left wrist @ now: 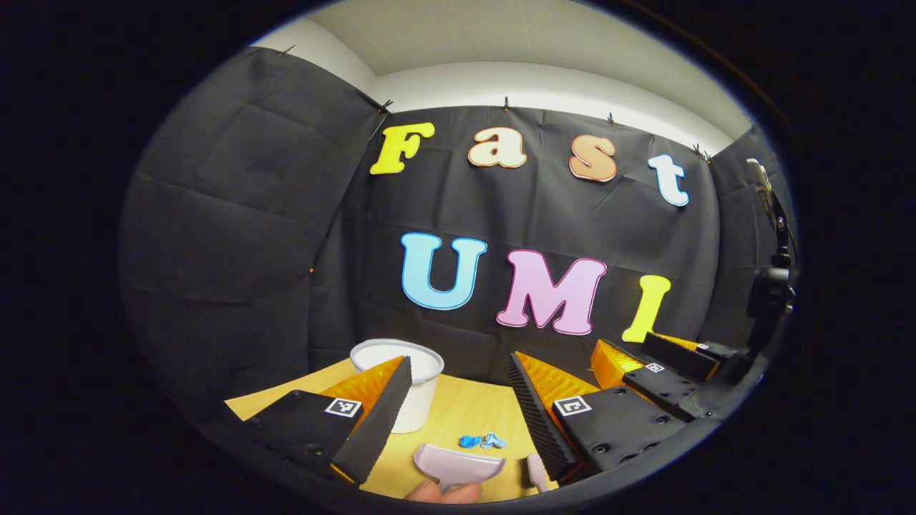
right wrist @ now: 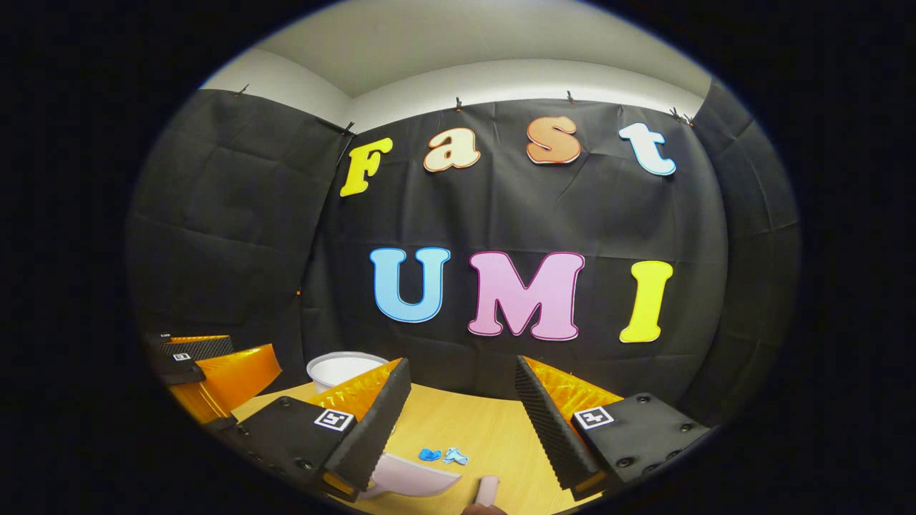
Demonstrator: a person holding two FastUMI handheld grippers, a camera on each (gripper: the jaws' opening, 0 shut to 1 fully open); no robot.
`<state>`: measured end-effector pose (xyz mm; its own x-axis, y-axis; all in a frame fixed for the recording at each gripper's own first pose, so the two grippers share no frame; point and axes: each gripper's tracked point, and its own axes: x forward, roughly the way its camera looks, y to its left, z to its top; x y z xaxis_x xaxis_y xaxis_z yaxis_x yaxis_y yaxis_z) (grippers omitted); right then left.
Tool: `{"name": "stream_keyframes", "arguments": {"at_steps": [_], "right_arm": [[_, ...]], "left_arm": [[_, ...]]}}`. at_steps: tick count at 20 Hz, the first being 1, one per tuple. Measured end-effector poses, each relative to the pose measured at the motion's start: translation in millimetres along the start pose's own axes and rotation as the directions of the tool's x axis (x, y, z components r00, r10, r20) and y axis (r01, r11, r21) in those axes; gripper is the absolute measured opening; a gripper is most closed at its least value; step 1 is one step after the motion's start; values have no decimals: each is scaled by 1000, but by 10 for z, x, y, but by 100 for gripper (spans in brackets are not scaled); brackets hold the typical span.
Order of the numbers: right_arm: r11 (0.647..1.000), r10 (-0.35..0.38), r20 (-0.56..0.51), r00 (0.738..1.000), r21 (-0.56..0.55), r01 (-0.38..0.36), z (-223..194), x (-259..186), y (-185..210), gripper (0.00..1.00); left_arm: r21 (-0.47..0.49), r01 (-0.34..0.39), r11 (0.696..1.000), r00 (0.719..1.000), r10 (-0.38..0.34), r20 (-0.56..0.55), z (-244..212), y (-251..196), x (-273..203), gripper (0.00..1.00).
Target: Pick up the small broom and dustpan from the desktop, sweep the trash into the dustpan with the broom, and then empty the trash into the garbage bin.
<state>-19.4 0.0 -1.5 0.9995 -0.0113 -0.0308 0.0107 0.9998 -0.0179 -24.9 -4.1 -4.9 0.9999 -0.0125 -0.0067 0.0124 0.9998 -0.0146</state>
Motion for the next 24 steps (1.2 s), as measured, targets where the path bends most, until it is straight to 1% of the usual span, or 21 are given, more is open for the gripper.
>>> {"name": "stream_keyframes", "arguments": {"at_steps": [2,3,7,11,14,17,21,24], "right_arm": [[1000,-1,-5,1000,-3,1,-22,4,-1,90],[1000,-2,-7,1000,-5,2,-28,11,-2,95],[1000,14,-32,999,0,-14,-109,56,77,95],[999,39,-38,998,-18,-40,-104,94,174,95],[999,41,-38,998,-20,-42,-119,105,181,95],[999,39,-62,997,-16,-40,-195,145,174,95],[999,30,-121,992,-6,-31,-362,194,128,95],[1000,-1,-204,979,-12,-1,-595,240,71,95]], "left_arm": [[-3,2,1000,1000,-2,-20,-38,0,38,80],[-12,7,1000,1000,-7,-24,-38,-8,50,80],[-11,4,1000,1000,-5,-31,-61,22,95,80],[-14,7,1000,999,-7,-33,-55,39,141,80],[8,10,1000,999,-9,-48,-78,54,155,80],[33,21,999,997,-19,-72,-129,36,187,80],[56,45,997,988,-36,-150,-278,57,298,80],[49,82,995,968,-68,-242,-484,94,415,80]]}}
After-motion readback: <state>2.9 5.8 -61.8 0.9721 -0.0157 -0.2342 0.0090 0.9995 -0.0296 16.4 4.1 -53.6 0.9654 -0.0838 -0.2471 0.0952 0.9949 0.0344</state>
